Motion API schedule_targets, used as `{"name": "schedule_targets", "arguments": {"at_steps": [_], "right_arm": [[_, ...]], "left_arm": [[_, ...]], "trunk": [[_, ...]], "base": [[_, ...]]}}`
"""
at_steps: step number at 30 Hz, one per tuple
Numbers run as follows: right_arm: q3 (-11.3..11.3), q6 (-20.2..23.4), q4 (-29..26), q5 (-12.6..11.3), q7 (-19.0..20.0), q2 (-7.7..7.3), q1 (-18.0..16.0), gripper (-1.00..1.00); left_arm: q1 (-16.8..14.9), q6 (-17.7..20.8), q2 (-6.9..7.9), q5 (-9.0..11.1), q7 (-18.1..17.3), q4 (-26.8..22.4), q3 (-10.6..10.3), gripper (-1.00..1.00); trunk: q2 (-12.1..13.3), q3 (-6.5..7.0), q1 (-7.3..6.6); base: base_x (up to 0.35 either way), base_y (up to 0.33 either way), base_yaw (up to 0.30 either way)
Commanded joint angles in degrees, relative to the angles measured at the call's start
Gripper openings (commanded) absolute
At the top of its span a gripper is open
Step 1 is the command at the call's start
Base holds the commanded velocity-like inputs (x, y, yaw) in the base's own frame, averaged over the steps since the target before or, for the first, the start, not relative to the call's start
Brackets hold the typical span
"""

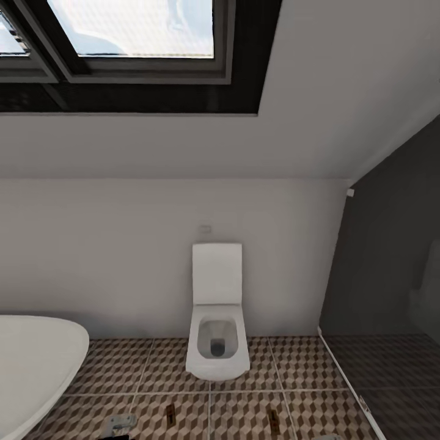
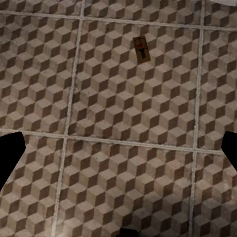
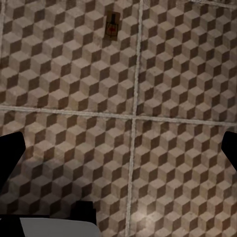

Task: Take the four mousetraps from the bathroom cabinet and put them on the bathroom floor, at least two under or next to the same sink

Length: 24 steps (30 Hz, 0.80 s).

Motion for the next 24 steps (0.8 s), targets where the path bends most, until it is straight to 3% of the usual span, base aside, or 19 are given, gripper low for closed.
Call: {"name": "schedule_targets", "arguments": {"at_steps": [1,24], "right_arm": [[-0.3,-0.1,0.2,0.6,-0.2,-0.03,-0.1,1.00],[-0.3,0.0,0.1,0.6,0.2,0.09,0.2,1.00]], "left_arm": [[0.0,-0.1,0.01,0.6,0.0,0.0,-0.5,1.00],[1.3,0.0,-0.07,0.5,0.0,0.0,-0.5,1.00]], "trunk": [[-0.1,0.01,0.01],[-0.1,0.54,0.01]], "base": [[0.000,0.000,0.000],[0.000,0.000,0.000]]}}
